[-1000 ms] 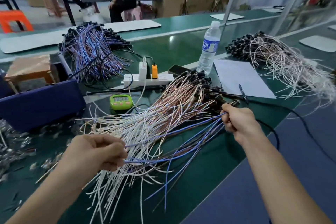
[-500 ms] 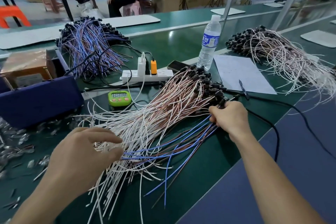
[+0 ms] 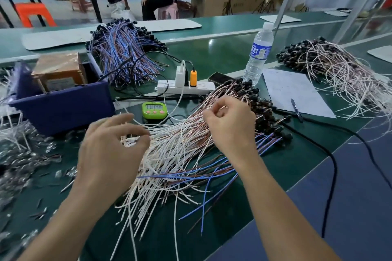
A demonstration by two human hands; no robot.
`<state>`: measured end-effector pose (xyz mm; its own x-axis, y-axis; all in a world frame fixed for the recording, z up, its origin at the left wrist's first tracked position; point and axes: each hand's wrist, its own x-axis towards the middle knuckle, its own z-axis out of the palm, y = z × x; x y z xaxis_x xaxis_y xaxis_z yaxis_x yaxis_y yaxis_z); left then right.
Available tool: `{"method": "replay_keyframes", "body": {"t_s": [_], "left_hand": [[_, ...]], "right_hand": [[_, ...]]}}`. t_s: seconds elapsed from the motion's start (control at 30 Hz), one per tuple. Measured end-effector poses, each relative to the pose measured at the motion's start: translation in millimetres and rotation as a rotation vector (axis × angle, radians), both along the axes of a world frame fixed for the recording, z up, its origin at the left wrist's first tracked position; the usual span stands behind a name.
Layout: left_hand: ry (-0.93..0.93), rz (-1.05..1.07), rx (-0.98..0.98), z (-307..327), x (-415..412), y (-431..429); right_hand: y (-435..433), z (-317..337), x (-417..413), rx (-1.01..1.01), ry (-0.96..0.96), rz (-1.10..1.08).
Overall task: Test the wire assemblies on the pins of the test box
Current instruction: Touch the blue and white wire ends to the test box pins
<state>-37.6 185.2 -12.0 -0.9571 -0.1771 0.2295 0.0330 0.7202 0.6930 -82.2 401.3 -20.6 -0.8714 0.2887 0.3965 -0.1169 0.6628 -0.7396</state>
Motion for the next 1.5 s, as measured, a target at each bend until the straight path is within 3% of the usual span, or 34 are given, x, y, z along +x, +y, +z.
{"method": "replay_keyframes", "body": {"t_s": [0.17, 0.33, 0.47, 0.67, 0.77, 0.87, 1.0, 1.27, 1.5], "left_hand": [[0.184, 0.133, -0.095, 8.5, 0.0, -19.9], [0.168, 0.338, -0.009, 11.5, 10.5, -73.2], [0.137, 0.515, -0.080, 0.4, 25.3, -133.9], [-0.040, 0.596, -0.194, -27.7, 61.3, -215.2], [-0.111, 0.708, -0.221, -41.6, 73.9, -246.1], [-0.160, 0.749, -0.227, -53.4, 74.7, -263.3], [-0.061, 0.735, -0.233, -66.8, 68.5, -262.8], [0.130, 0.732, -0.274, -75.5, 65.1, -261.6], [0.285, 0.789, -0.172, -69.7, 67.2, -258.7]], "right_hand": [[-89.8, 16.8, -4.1, -0.056, 0.030, 0.346], [-172.7, 18.3, -5.6, -0.057, -0.043, 0.581], [-234.5, 20.3, 1.1, 0.081, -0.211, 0.845], [-318.0, 23.6, 9.0, 0.549, -0.394, 1.171], [-355.6, 12.5, 4.3, 0.769, -0.370, 1.196], [-377.6, -1.8, -7.9, 0.760, -0.358, 1.173], [-396.4, -18.1, -16.7, 0.837, -0.301, 1.112], [-387.9, -12.3, -21.1, 0.645, -0.098, 1.034], [-346.8, 26.2, -28.7, 0.319, -0.182, 0.937]]}}
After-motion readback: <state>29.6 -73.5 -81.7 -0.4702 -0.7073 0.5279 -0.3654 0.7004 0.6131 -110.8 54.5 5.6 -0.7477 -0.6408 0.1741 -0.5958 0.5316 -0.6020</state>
